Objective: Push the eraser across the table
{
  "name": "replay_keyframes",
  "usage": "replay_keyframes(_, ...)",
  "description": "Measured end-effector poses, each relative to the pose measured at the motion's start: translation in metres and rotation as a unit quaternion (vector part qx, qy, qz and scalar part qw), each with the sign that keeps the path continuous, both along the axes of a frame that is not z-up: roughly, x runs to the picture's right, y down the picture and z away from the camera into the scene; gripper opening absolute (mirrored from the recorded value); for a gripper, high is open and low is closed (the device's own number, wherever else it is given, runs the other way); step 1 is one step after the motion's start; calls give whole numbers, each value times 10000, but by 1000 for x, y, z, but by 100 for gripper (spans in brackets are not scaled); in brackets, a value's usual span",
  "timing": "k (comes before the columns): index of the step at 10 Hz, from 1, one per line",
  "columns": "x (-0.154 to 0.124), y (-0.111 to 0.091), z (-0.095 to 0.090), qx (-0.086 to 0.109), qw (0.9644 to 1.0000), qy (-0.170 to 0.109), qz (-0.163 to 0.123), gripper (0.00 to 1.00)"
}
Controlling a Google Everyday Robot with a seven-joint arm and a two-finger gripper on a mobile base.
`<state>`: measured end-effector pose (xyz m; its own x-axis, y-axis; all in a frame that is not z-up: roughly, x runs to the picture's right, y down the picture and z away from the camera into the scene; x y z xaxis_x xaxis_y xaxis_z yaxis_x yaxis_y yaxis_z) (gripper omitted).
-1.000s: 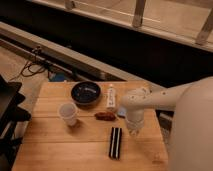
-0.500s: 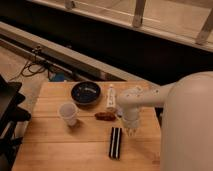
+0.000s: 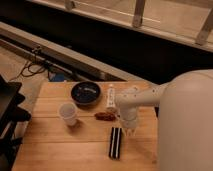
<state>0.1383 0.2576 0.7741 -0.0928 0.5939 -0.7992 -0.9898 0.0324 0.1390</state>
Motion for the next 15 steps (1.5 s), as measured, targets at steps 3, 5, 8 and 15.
replay_keyframes(3,2,30,-6,-132,9999,-7,10,1)
replay_keyframes(5,-3,46,-4,-368,9993,-72,40,7)
replay_keyframes(8,-25,50,-4,-521,9983,-252,-77,21)
replay_keyframes(15,-103,28,0,-600,9946,-715,-459,0)
